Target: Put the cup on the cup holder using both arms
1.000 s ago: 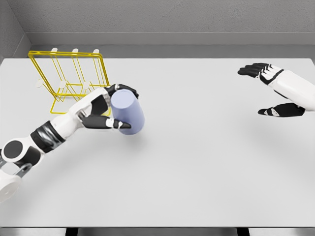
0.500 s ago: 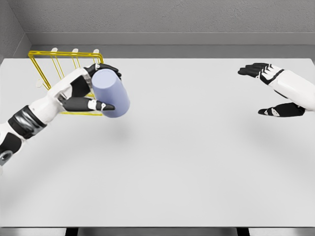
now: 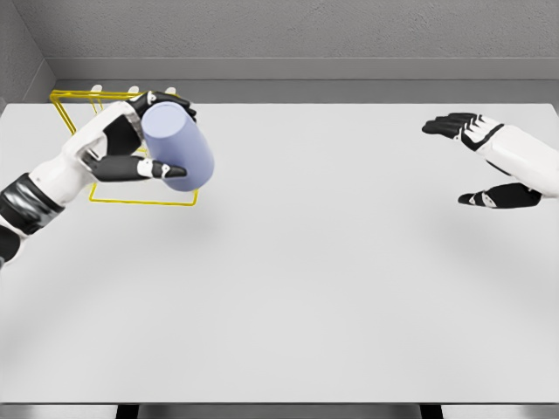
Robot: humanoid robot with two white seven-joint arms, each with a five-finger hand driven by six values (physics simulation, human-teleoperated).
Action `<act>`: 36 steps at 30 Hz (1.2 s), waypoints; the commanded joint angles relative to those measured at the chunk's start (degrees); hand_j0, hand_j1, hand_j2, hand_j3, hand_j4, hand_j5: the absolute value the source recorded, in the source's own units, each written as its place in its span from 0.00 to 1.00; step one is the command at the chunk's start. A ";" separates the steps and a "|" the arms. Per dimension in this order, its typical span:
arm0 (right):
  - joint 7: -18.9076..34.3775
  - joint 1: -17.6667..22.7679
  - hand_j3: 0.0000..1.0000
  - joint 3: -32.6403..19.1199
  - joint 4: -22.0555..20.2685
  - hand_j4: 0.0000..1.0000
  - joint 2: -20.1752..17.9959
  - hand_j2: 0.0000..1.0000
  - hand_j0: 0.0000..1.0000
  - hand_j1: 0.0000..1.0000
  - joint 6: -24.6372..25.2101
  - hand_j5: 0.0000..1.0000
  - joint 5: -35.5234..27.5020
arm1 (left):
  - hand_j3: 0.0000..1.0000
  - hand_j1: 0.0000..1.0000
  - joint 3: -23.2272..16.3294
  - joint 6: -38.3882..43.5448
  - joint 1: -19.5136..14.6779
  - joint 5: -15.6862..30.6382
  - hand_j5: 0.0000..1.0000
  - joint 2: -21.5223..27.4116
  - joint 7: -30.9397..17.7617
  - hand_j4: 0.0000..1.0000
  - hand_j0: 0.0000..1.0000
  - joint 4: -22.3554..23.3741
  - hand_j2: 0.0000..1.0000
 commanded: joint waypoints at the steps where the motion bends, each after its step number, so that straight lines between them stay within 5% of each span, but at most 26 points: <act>1: 0.00 0.00 1.00 -0.01 -0.02 1.00 0.02 1.00 1.00 1.00 0.15 1.00 -0.43 | 0.63 0.63 0.66 0.01 0.00 0.82 0.63 0.66 0.01 0.63 0.63 0.14 0.63; 36: 0.00 0.09 1.00 -0.18 1.12 1.00 -0.07 1.00 1.00 1.00 0.15 1.00 -0.43 | 0.64 0.64 1.45 0.19 -2.11 2.14 0.64 1.10 0.01 0.64 0.64 7.34 0.64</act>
